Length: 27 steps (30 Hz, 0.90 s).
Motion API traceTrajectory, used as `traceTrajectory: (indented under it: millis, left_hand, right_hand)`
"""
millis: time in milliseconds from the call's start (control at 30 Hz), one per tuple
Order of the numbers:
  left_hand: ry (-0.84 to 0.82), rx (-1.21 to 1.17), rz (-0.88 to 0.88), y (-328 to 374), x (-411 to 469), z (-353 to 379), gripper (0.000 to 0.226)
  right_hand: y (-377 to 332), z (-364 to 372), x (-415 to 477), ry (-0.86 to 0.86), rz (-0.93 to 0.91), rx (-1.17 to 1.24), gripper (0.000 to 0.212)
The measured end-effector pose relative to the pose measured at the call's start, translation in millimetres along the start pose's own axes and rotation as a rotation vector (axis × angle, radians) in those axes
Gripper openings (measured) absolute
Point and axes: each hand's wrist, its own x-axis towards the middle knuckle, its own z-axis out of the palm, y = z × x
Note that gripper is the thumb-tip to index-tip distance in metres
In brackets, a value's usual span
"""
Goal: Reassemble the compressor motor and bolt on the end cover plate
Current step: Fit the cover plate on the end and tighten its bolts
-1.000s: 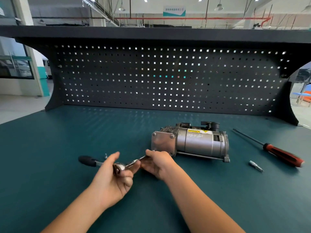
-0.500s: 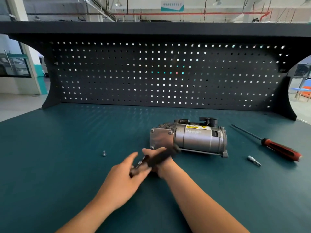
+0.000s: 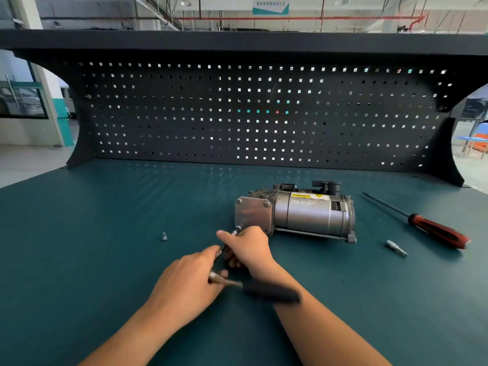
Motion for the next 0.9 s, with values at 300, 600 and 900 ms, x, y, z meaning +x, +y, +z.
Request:
traceTrajectory:
  millis: [300, 600, 900]
  left_hand:
    - [-0.254, -1.686, -0.754, 11.6, 6.2, -13.6, 0.042]
    - [-0.052, -0.536, -0.248, 7.3, 4.8, -1.7, 0.019]
    - [-0.041, -0.833, -0.327, 15.4, 0.8, -4.9, 0.027]
  right_hand:
    - [-6.2, 1.6, -2.8, -0.007, 0.156, 0.353, 0.029]
    - [-1.1, 0.4, 1.7, 0.02, 0.035, 0.004, 0.036]
    - [-2.0, 4.6, 8.5, 0.024, 0.074, 0.087, 0.025]
